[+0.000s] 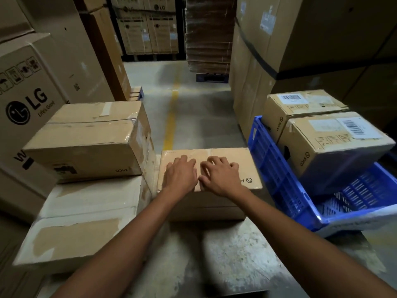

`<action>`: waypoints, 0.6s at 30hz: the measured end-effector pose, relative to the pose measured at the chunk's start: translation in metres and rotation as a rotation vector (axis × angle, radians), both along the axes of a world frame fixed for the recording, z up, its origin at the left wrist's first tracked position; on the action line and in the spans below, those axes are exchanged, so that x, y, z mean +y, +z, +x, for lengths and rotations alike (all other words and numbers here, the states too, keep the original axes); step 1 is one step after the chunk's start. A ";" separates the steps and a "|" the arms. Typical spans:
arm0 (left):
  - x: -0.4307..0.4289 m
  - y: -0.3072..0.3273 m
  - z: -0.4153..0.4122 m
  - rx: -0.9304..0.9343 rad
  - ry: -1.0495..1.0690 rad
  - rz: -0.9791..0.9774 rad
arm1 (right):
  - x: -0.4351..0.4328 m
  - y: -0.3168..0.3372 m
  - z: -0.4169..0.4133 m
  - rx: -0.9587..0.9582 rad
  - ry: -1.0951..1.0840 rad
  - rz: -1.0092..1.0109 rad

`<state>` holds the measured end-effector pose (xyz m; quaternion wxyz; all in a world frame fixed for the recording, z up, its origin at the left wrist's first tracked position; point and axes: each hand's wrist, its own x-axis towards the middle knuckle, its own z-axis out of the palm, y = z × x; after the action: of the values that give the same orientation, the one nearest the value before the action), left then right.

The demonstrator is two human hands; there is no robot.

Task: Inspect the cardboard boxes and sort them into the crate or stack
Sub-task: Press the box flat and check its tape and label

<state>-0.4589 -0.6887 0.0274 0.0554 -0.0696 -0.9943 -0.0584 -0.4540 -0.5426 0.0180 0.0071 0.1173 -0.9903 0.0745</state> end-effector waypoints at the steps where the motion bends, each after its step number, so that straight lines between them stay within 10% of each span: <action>1: 0.007 0.000 -0.002 -0.021 -0.037 0.033 | 0.007 0.001 -0.001 -0.008 -0.073 -0.003; 11: 0.005 -0.004 0.002 -0.164 -0.014 0.061 | 0.036 -0.016 0.010 0.033 -0.372 -0.080; 18: -0.024 -0.014 0.022 -0.196 0.363 0.294 | 0.057 -0.001 0.020 -0.003 -0.735 -0.637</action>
<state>-0.4372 -0.7126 0.0134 -0.0224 0.1247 -0.9720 -0.1980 -0.4336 -0.4852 0.0172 0.0672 -0.2482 -0.8941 0.3666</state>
